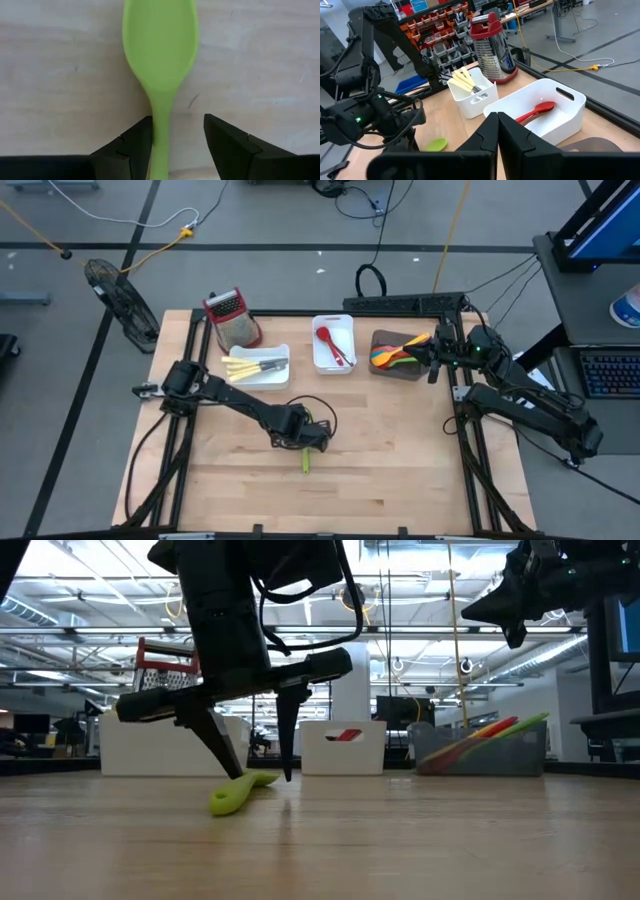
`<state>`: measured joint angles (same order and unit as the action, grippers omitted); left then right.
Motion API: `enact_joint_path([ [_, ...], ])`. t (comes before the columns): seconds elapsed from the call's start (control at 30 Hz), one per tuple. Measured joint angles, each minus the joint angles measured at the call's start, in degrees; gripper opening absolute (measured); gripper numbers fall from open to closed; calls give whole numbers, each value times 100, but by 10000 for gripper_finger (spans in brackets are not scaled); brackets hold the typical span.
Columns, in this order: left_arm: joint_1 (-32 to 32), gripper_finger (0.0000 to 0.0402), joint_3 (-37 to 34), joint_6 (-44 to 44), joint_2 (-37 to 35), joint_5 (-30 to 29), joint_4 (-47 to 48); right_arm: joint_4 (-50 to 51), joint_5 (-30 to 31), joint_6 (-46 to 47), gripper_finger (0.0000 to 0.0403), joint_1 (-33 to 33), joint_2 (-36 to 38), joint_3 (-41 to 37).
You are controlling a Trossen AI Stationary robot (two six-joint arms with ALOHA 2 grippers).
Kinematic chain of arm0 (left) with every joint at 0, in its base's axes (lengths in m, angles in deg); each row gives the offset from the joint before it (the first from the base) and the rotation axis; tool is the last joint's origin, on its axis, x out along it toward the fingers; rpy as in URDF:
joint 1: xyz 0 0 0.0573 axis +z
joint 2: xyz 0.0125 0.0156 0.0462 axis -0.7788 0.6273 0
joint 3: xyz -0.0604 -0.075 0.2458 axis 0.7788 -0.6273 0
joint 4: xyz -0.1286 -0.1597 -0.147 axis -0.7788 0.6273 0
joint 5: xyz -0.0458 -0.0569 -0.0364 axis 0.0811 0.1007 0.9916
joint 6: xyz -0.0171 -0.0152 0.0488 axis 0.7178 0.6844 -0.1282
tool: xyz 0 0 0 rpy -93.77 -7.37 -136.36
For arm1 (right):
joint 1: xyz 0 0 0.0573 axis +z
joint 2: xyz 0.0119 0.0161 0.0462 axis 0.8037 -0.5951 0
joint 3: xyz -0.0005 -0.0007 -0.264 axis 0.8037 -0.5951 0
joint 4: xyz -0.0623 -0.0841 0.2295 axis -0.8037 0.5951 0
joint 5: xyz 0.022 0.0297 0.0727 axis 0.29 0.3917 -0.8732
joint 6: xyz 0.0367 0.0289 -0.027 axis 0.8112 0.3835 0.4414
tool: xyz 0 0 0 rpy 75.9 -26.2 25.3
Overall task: Pick & Place Kitchen Items
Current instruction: Put the green serving spoon into the right white bin
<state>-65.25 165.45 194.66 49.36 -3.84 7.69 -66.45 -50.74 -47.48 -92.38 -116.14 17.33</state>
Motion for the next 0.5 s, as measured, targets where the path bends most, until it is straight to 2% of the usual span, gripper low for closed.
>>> enact_joint_path([
  [0.13,10,164,-7,-24,4,-98,77,2,2,0,0,0,0,0],
  [0.4,21,32,-20,-320,10,-127,229,2,4,1,0,0,0,0],
  [0.5,21,16,-17,-549,7,-148,192,0,4,0,0,0,0,0],
])
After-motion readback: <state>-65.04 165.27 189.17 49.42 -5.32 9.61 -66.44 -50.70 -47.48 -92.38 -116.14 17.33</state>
